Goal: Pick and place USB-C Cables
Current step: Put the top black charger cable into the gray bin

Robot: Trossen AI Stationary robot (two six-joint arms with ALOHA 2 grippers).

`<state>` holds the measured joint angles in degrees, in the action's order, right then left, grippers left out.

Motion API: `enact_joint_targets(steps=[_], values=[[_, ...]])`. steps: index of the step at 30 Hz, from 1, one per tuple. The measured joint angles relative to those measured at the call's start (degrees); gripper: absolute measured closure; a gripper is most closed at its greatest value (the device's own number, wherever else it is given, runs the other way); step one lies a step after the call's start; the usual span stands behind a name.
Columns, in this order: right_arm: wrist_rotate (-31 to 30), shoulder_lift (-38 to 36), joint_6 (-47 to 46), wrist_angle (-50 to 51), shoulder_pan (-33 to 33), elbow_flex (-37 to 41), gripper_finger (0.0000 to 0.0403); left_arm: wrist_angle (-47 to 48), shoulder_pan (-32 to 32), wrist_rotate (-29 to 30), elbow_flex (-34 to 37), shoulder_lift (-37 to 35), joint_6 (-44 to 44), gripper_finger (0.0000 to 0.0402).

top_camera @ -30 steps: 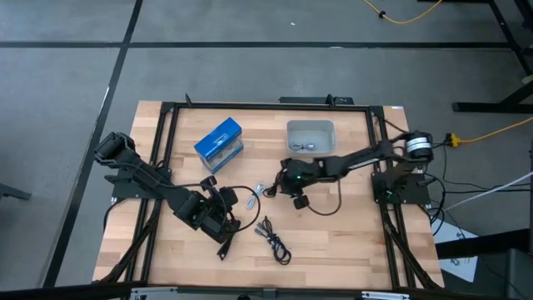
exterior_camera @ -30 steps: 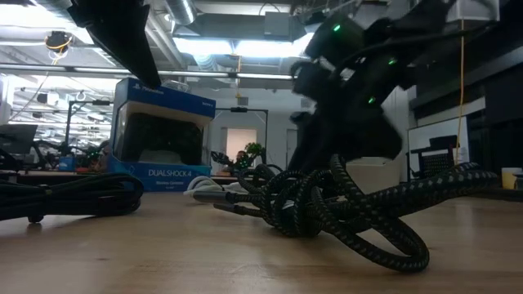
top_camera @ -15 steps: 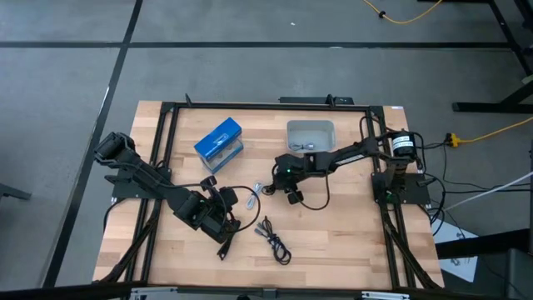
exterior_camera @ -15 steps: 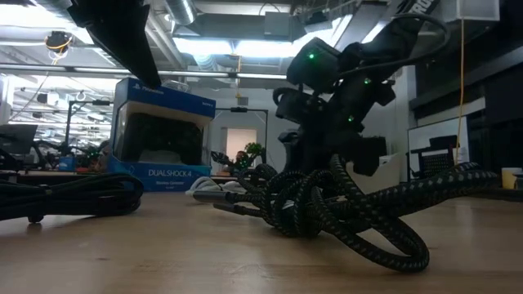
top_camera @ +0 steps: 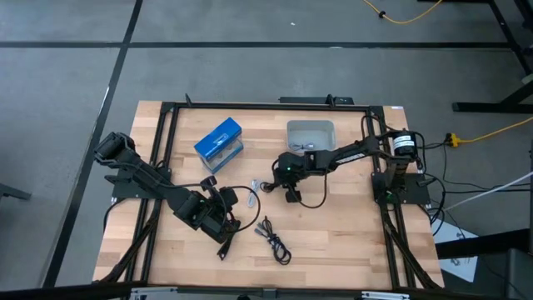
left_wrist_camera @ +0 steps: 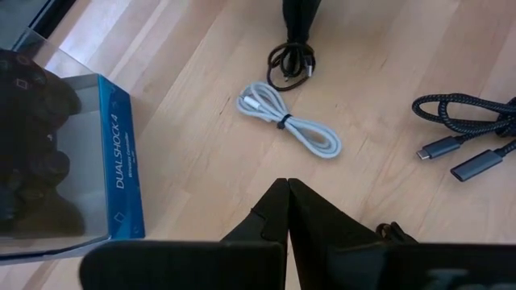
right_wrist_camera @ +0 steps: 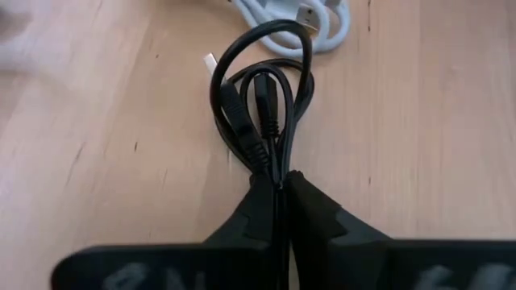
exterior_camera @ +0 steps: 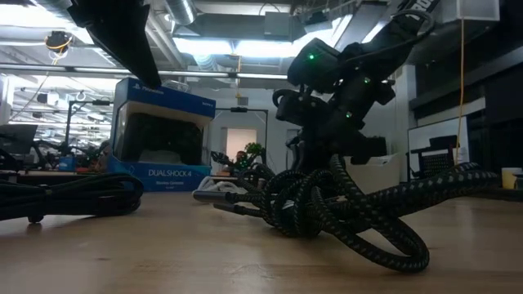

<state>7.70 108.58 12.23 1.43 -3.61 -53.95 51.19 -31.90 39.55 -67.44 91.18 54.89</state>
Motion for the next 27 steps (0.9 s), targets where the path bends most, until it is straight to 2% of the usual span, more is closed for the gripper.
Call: enact_joint_targets(steps=[8, 16, 19, 22, 27], values=[[1.34, -8.25, -0.24, 9.81, 0.06, 0.49, 0.0382, -0.49, 0.01, -0.02, 0.0, 0.0, 0.0, 0.0401], [-0.3, -18.7, 0.11, 23.41, 0.04, 0.35, 0.0382, -0.82, 0.0, 0.0, 0.0, 0.0, 0.0, 0.0401], [-4.45, -23.26, 0.8, 28.06, -0.71, 0.36, 0.0383, -0.91, 0.0, 0.0, 0.0, 0.0, 0.0, 0.0401], [-8.68, -28.59, 2.82, 31.66, -3.53, 0.33, 0.0383, -0.92, 0.0, 0.02, 0.0, 0.0, 0.0, 0.0401], [-8.52, -36.78, 5.36, 30.09, -12.87, 1.8, 0.0382, -0.91, 0.0, 0.0, 0.0, 0.0, -0.02, 0.0401]])
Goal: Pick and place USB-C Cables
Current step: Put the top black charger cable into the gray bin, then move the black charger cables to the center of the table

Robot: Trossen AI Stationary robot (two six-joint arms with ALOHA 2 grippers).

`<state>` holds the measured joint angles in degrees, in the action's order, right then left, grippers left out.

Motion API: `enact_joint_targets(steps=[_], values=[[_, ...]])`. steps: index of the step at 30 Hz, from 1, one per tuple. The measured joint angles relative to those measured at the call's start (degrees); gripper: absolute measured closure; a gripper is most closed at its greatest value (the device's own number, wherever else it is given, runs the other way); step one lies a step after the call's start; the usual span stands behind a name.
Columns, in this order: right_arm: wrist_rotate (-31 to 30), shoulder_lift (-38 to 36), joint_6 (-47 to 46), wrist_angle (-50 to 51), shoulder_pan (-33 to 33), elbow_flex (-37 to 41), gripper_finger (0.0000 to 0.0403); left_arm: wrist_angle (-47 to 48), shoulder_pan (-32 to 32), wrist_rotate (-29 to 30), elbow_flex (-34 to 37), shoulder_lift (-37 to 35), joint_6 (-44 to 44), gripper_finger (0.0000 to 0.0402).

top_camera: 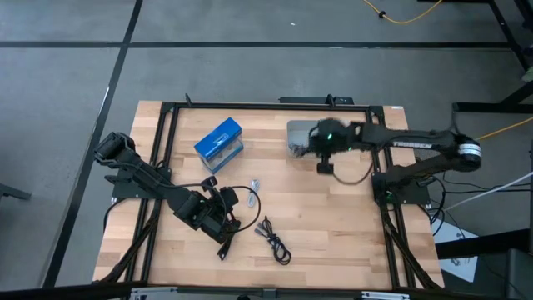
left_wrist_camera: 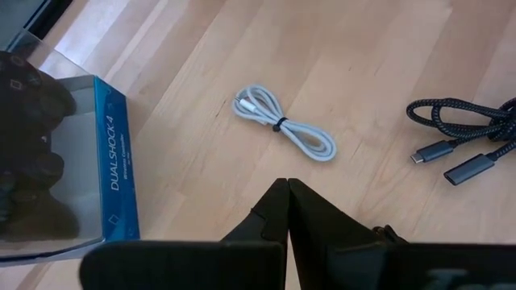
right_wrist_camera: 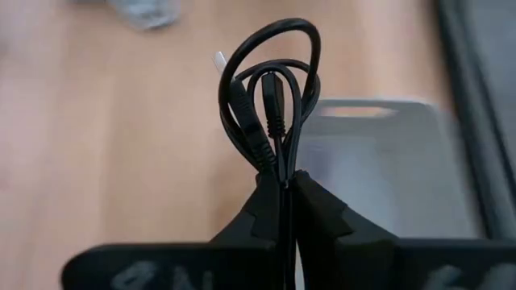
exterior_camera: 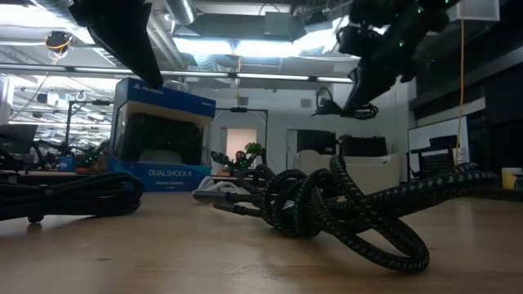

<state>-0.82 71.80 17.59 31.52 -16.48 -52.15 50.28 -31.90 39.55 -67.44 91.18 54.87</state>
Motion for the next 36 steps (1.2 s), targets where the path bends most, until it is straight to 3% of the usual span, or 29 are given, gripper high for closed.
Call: enact_joint_targets(steps=[6, 12, 18, 28, 36], values=[[13.95, -0.59, 1.12, -9.92, -10.62, 4.52, 0.0382, 0.0, 0.0, 0.02, 0.0, 0.0, 0.0, 0.0401], [13.57, 4.16, 3.22, -16.2, -16.61, 7.83, 0.0381, -0.11, 0.02, 0.02, 0.0, 0.0, 0.0, 0.0401], [12.18, 6.9, -0.8, -17.56, -20.58, 7.97, 0.0343, -0.08, 0.01, 0.02, 0.0, 0.0, -0.02, 0.0401], [12.87, 7.18, -2.19, -16.73, -21.24, 7.95, 0.0274, -0.07, 0.0, 0.01, 0.0, 0.0, -0.02, 0.0401], [13.56, 6.88, -4.12, -16.73, -20.89, 7.91, 0.0263, -0.07, 0.01, 0.0, 0.0, 0.0, -0.02, 0.0401]])
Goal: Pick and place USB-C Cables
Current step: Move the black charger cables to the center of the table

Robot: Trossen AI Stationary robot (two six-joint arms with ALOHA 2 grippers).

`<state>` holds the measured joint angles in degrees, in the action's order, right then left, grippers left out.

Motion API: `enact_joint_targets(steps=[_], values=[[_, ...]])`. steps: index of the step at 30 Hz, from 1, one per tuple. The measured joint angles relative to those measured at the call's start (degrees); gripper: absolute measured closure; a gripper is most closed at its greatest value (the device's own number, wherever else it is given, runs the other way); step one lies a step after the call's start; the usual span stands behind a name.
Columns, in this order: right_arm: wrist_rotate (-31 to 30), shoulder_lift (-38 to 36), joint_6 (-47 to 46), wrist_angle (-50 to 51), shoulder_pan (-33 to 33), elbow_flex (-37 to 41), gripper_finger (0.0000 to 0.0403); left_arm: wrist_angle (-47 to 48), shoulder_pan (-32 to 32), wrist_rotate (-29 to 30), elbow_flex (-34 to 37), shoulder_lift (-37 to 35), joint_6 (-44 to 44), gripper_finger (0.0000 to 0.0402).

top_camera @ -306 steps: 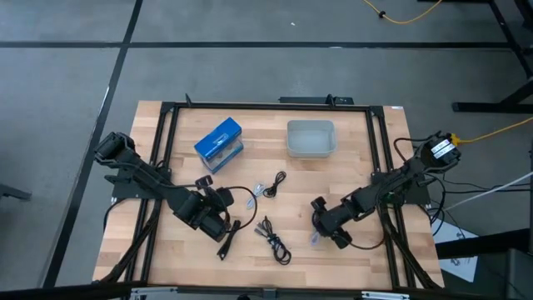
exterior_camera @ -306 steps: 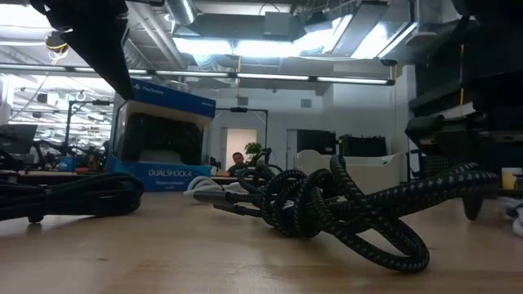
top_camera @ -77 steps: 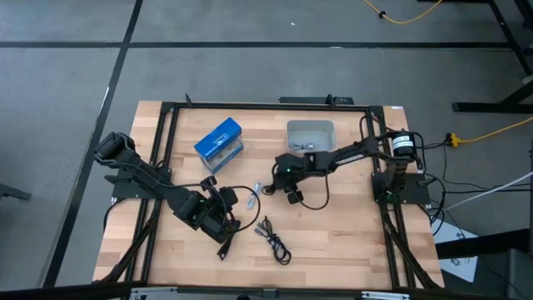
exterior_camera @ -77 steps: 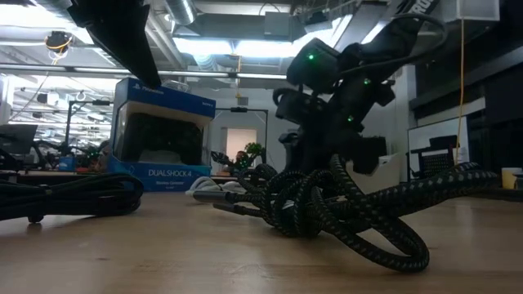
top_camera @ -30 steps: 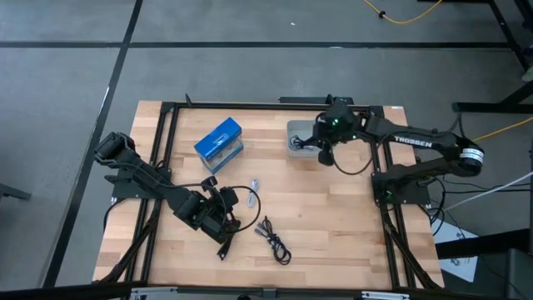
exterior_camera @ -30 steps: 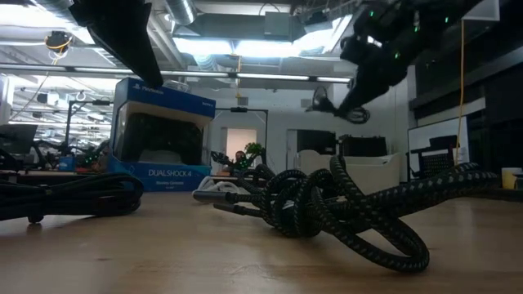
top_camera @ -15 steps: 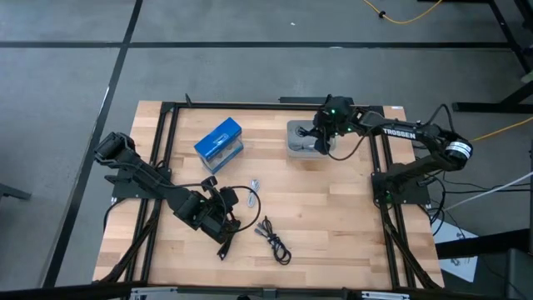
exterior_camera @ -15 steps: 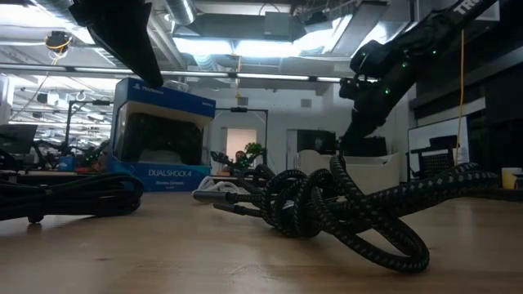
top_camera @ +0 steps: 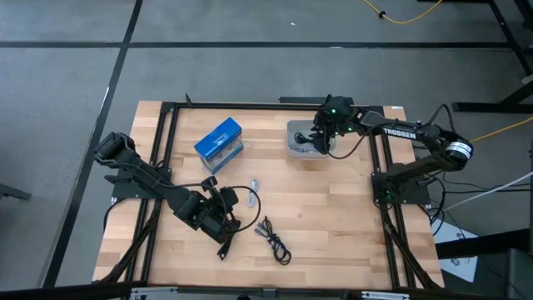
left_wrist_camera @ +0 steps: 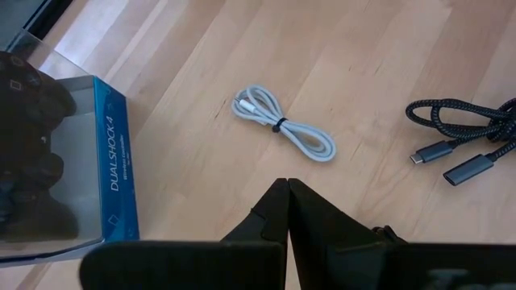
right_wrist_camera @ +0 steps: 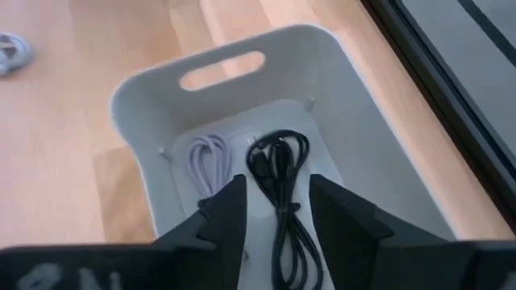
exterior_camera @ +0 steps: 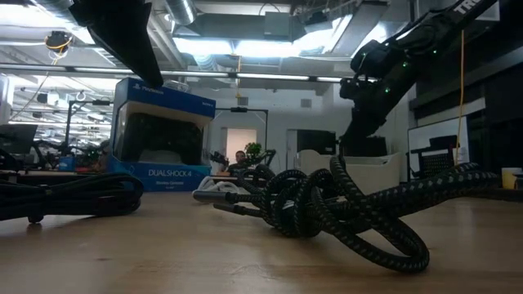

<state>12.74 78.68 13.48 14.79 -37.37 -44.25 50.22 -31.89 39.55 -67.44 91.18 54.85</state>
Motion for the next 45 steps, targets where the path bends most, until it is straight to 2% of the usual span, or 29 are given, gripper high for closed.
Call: enact_joint_targets(steps=[7, 15, 17, 21, 24, 30, 34, 37, 39, 43, 45], values=[[6.16, -4.72, -3.76, 0.73, 1.45, -0.05, 0.0267, 0.0, -0.01, 0.02, 0.0, 0.0, 0.0, 0.0401], [18.27, -16.7, -9.16, 7.71, 6.26, -0.09, 0.0282, -0.39, 0.01, -0.84, 0.0, 0.0, 0.5, 0.0401], [18.82, -19.2, -10.28, 10.01, 8.67, -0.09, 0.0284, -0.55, 0.61, -5.76, 0.0, 0.01, 2.07, 0.0401], [17.04, -22.64, -12.05, 14.25, 14.73, -0.09, 0.0284, 0.51, 2.32, -23.05, -0.01, 3.0, 6.91, 0.0401], [14.07, -24.68, -15.14, 14.84, 19.46, 0.89, 0.0284, 0.0, 2.99, -33.32, -0.02, 6.52, 8.07, 0.0401], [7.81, -28.65, -19.31, 15.26, 26.29, 5.0, 0.0284, -0.21, 3.11, -46.72, 0.0, 12.51, 12.41, 0.0401], [7.25, -31.08, -20.9, 15.17, 28.25, 7.42, 0.0284, -9.01, 3.84, -54.25, 0.0, 15.81, 13.2, 0.0401], [6.5, -32.67, -20.98, 15.05, 28.62, 8.79, 0.0284, -20.37, 4.96, -53.18, -0.03, 16.73, 8.21, 0.0401], [4.41, -33.5, -22.21, 15.01, 28.64, 9.05, 0.0284, -25.29, 6.45, -47.32, -0.07, 16.92, 3.53, 0.0401], [0.13, -34.42, -24.06, 14.75, 28.62, 9.05, 0.0284, -26.97, 10.99, -32.39, -0.07, 16.92, -2.06, 0.0401], [-0.26, -34.7, -24.78, 14.72, 28.62, 9.05, 0.0284, -26.53, 12.78, -32.35, -0.07, 16.92, -3.33, 0.0401]])
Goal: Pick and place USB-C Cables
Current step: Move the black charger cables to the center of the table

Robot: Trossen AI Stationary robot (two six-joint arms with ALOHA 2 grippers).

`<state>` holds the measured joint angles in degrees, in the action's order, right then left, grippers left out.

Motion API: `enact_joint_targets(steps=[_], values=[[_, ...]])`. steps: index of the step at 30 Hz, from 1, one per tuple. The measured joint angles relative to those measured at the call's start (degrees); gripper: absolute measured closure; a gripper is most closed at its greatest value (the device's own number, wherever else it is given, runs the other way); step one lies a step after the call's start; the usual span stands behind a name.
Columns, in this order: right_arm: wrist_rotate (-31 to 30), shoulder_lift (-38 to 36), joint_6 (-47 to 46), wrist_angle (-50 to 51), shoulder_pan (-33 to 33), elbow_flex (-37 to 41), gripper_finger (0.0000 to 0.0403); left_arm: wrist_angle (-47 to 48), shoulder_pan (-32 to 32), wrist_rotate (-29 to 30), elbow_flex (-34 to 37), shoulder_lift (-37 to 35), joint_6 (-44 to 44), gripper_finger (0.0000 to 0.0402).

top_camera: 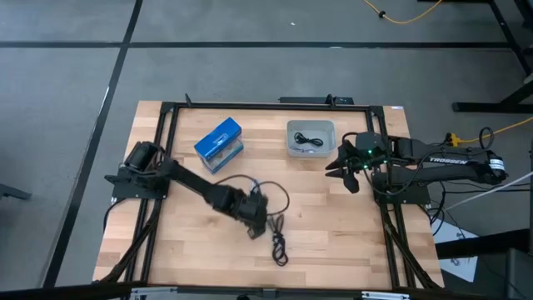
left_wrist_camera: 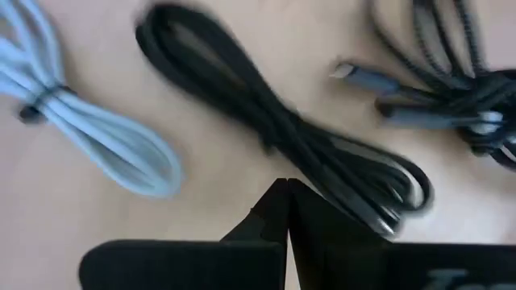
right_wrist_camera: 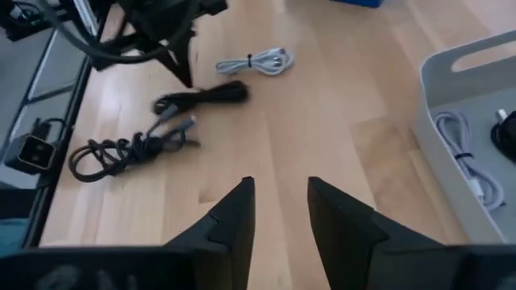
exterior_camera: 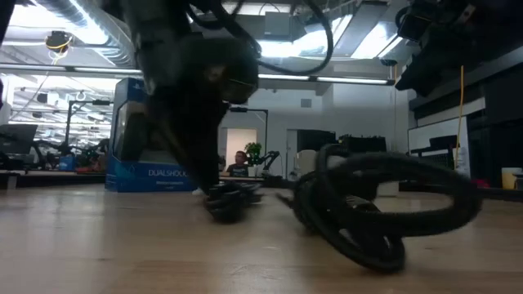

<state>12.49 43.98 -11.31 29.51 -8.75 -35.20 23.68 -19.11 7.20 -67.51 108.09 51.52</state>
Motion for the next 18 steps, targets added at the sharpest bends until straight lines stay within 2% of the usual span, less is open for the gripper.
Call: enact_joint_targets(steps=[3, 6, 12, 18], values=[[0.03, -0.15, -0.63, 0.87, 0.02, 0.0, 0.0284, -0.17, 0.25, -6.82, 0.0, 0.02, -2.05, 0.0401], [0.03, -0.15, -0.37, 2.38, 0.0, 0.0, 0.0284, -0.23, -0.86, -11.2, -0.01, 0.04, -2.2, 0.0401], [0.05, -0.15, 1.11, 2.59, 0.0, 0.0, 0.0284, -0.97, -1.84, -12.05, -1.57, 0.07, -2.26, 0.0401], [0.05, -0.15, 1.07, 2.57, 0.0, 0.0, 0.0284, -3.52, 0.86, -11.89, -1.64, 3.08, -5.5, 0.0402]])
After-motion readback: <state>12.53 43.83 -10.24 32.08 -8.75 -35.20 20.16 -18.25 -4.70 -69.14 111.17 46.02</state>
